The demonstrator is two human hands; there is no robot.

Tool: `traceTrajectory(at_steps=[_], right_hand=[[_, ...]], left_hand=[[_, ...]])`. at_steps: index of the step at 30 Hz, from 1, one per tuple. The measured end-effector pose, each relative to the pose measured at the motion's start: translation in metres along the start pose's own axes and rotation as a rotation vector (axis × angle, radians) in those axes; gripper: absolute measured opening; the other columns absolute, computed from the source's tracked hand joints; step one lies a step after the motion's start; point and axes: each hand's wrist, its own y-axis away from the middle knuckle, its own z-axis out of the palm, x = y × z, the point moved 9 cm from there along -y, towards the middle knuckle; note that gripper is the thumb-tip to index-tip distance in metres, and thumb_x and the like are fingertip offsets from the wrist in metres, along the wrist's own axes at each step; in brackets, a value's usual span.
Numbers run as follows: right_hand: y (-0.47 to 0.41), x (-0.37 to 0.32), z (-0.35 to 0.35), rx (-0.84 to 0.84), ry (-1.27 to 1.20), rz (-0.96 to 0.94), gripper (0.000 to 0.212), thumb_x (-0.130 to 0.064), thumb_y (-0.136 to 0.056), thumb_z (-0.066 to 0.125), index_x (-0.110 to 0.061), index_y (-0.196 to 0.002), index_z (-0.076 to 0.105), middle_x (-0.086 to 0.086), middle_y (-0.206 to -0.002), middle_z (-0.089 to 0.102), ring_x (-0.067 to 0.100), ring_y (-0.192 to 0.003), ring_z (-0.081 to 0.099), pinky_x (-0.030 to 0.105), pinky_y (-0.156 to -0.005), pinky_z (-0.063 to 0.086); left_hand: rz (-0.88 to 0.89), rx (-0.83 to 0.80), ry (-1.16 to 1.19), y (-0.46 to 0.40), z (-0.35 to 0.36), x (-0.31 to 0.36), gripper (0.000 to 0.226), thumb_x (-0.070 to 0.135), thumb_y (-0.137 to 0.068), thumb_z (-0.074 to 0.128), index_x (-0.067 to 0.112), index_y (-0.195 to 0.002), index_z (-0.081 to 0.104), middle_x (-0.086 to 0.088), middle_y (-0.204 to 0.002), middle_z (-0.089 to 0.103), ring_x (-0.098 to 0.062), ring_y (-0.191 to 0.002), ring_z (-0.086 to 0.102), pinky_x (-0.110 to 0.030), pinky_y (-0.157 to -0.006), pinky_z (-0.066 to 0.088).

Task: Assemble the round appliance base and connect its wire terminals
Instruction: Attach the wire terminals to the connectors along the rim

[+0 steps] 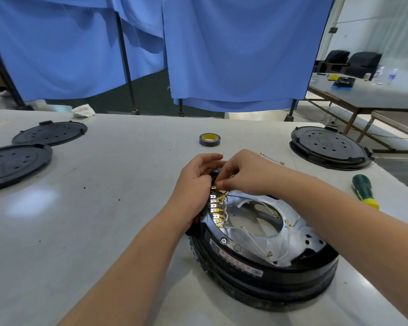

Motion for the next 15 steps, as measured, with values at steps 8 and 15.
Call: traceTrajectory(at_steps=[8,15], right_hand=[[-0.002,0.010,0.002,0.014,-0.085,0.097,0.012,-0.014,-0.081,0.071,-0.023,-0.072,0.073,-0.007,-0.072,0.063,0.007,-0.072,0.056,0.017,-0.063,0.044],[0.019,0.004,-0.013,0.168,0.003,-0.120,0.012,-0.028,-0.084,0.068,-0.033,-0.094,0.072,-0.013,-0.088,0.061,0.007,-0.084,0.059,0.025,-0.079,0.047]], left_hand=[[-0.008,-0.004,0.026,0.000,0.000,-0.001,0.054,-0.018,-0.086,0.031,0.021,-0.109,0.062,0.003,-0.105,0.071,-0.010,-0.097,0.068,-0.021,-0.072,0.056],[0.016,0.016,0.037,0.001,-0.001,0.001,0.054,-0.020,-0.082,0.033,0.017,-0.111,0.062,-0.001,-0.107,0.070,-0.011,-0.100,0.068,-0.021,-0.076,0.056]])
